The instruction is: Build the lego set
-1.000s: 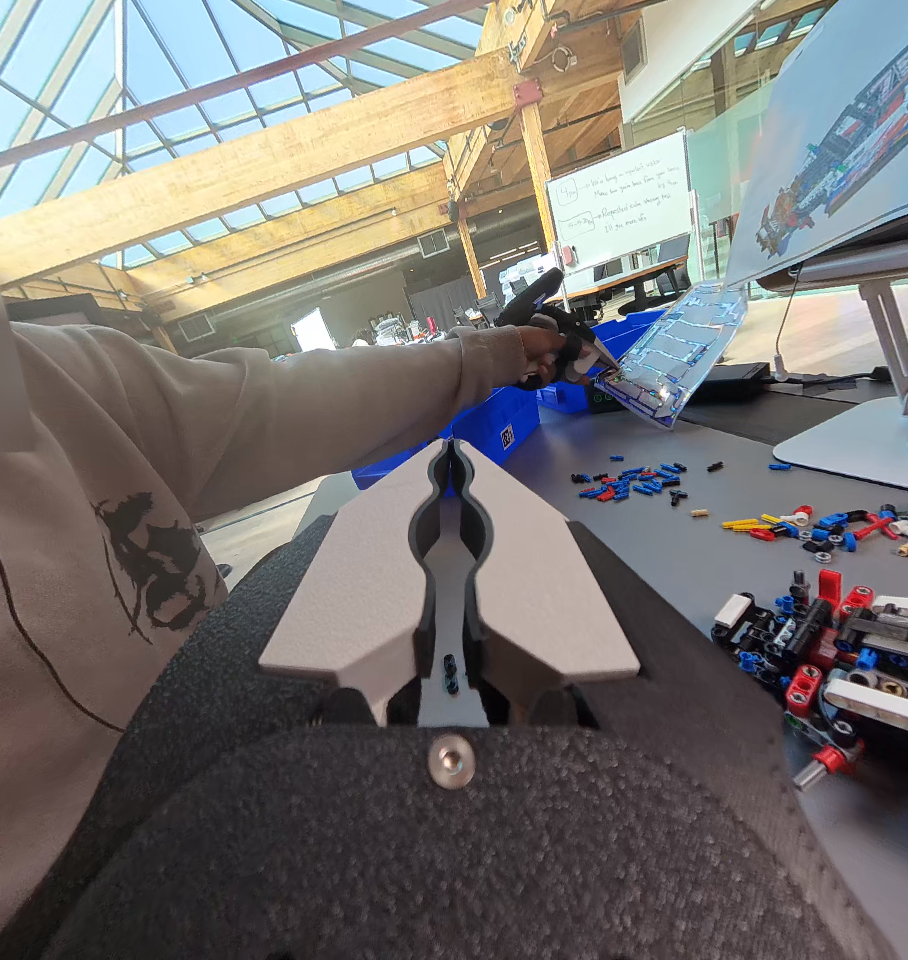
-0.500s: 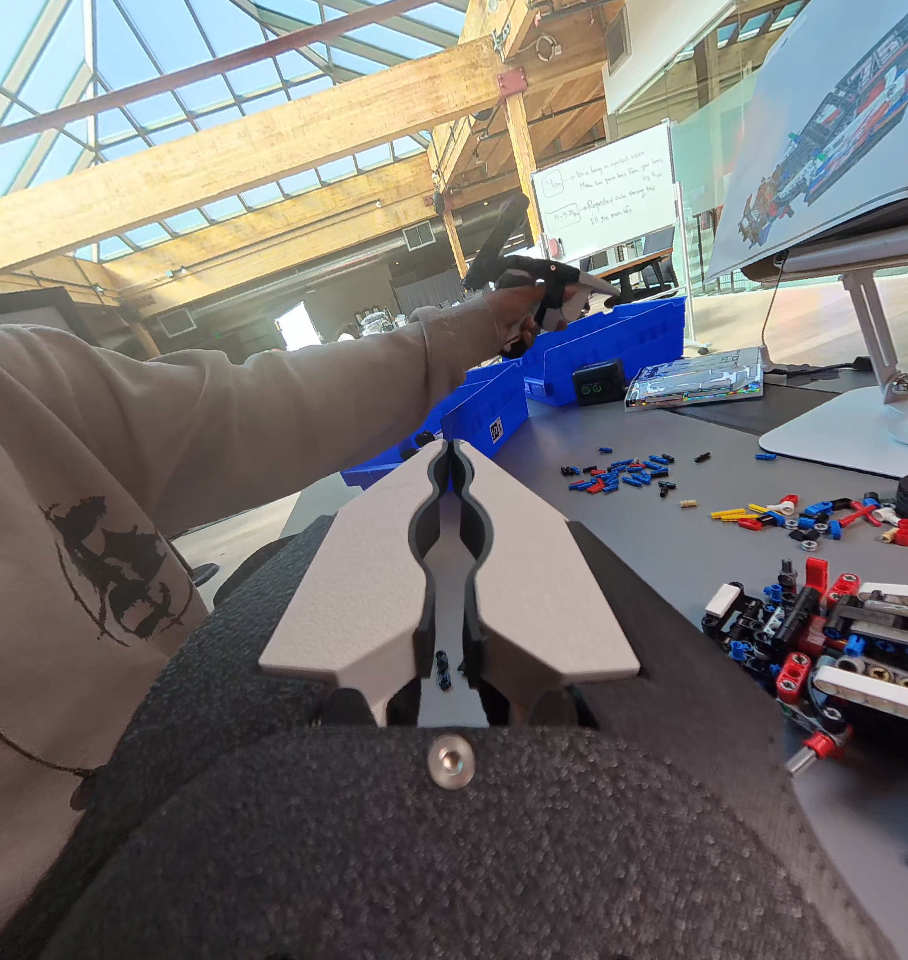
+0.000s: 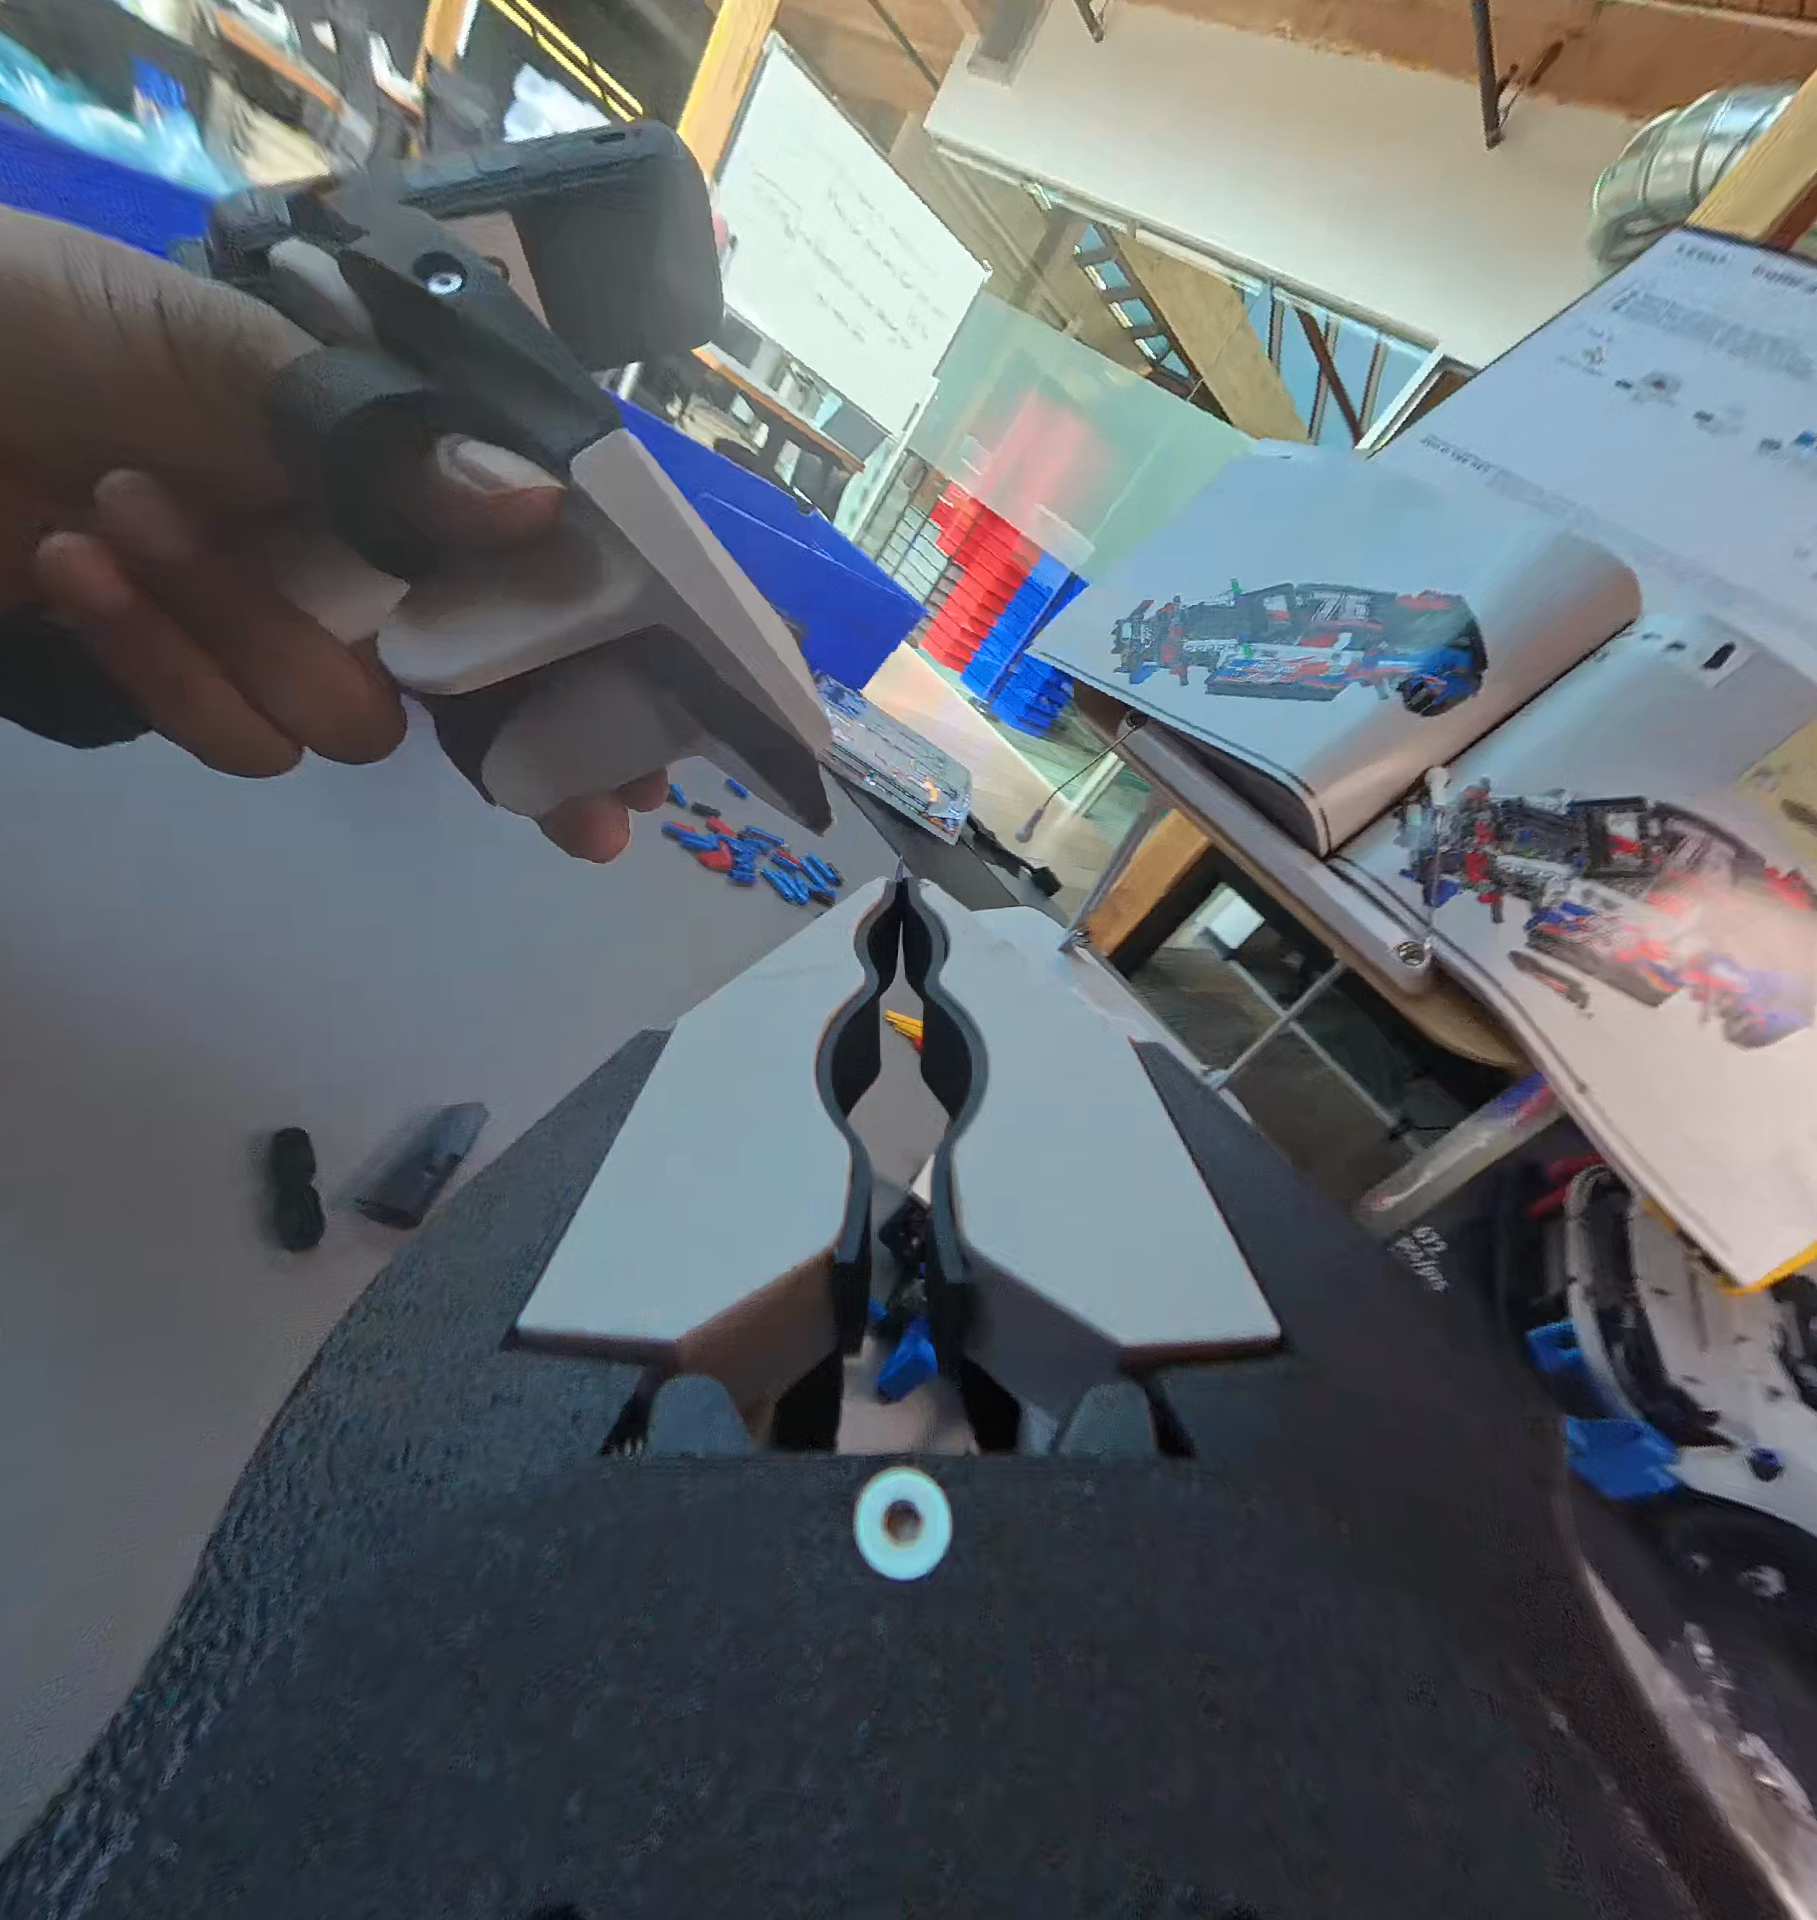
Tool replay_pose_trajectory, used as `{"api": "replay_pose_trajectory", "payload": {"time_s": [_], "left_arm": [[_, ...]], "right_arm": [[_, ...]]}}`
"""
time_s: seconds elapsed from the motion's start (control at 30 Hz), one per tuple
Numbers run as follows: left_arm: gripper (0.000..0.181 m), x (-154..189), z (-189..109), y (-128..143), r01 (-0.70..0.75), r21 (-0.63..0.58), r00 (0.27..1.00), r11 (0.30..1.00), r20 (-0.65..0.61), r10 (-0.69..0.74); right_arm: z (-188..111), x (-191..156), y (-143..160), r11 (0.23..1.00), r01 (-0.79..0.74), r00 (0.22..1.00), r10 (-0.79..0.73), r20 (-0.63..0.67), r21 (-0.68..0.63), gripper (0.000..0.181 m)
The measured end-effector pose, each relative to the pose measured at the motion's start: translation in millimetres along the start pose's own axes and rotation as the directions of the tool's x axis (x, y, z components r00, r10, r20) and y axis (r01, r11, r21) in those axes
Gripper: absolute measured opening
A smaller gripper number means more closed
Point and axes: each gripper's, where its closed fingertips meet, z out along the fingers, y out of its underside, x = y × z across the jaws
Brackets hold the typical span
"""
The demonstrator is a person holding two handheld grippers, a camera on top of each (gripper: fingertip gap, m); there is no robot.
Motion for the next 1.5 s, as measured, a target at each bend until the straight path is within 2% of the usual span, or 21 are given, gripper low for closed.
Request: {"api": "replay_pose_trajectory", "payload": {"time_s": [0.13, 0.3, 0.57, 0.8, 0.97, 1.03, 1.1, 1.17, 1.23, 1.3, 1.37, 1.43, 1.5], "left_arm": [[0.024, -13, 3, 9, 0.14, 0.045, 0.99, 0.989, -0.028, -0.139], [0.019, -16, 3, 12, 0.21, 0.056, 0.976, 0.976, -0.064, -0.206], [0.011, -16, 7, 12, 0.258, 0.067, 0.964, 0.964, -0.089, -0.252], [0.0, -18, 7, 12, 0.238, 0.067, 0.97, 0.969, -0.065, -0.234], [0.0, -19, 6, 10, 0.2, 0.066, 0.979, 0.978, -0.049, -0.197], [0.0, -20, 4, 7, 0.174, 0.068, 0.984, 0.982, -0.044, -0.171], [0.0, -21, 1, 3, 0.119, 0.054, 0.992, 0.991, -0.037, -0.117], [0.0, -22, -3, 1, 0.017, 0.01, 0.999, 1.0, -0.029, -0.016], [0.0, -18, -8, 7, -0.07, -0.088, 0.996, 0.994, -0.065, 0.064], [0.0, -14, -14, 15, -0.146, -0.185, 0.986, 0.972, -0.107, 0.128], [0.0, -14, -19, 24, -0.228, -0.259, 0.972, 0.939, -0.124, 0.201], [0.0, -11, -24, 34, -0.292, -0.322, 0.954, 0.901, -0.163, 0.251], [0.0, -6, -26, 42, -0.316, -0.358, 0.945, 0.878, -0.206, 0.256]], "right_arm": [[6, -10, 8, 0.948, 0.305, 0.947, -0.312, -0.077, -0.088, 0.0], [9, -11, 11, 0.871, 0.468, 0.868, -0.485, -0.109, -0.149, 0.0], [14, -20, 16, 0.819, 0.547, 0.82, -0.566, -0.085, -0.173, 0.0], [14, -23, 15, 0.813, 0.557, 0.814, -0.575, -0.08, -0.17, 0.0], [14, -24, 13, 0.818, 0.551, 0.819, -0.568, -0.083, -0.163, 0.0], [14, -27, 11, 0.848, 0.511, 0.849, -0.524, -0.076, -0.141, 0.0], [13, -30, 10, 0.898, 0.426, 0.9, -0.433, -0.043, -0.112, 0.015], [11, -33, 4, 0.972, 0.229, 0.973, -0.228, 0.015, -0.047, 0.019], [6, -26, -3, 0.998, -0.055, 0.995, 0.054, 0.085, 0.008, 0.018], [0, -15, -8, 0.942, -0.335, 0.927, 0.326, 0.186, 0.023, 0.018], [-6, -11, -7, 0.849, -0.529, 0.807, 0.509, 0.298, -0.017, 0.017], [-12, -20, -2, 0.776, -0.619, 0.681, 0.606, 0.411, -0.12, 0.014], [-16, -30, 4, 0.751, -0.633, 0.616, 0.635, 0.467, -0.187, 0.011]]}}
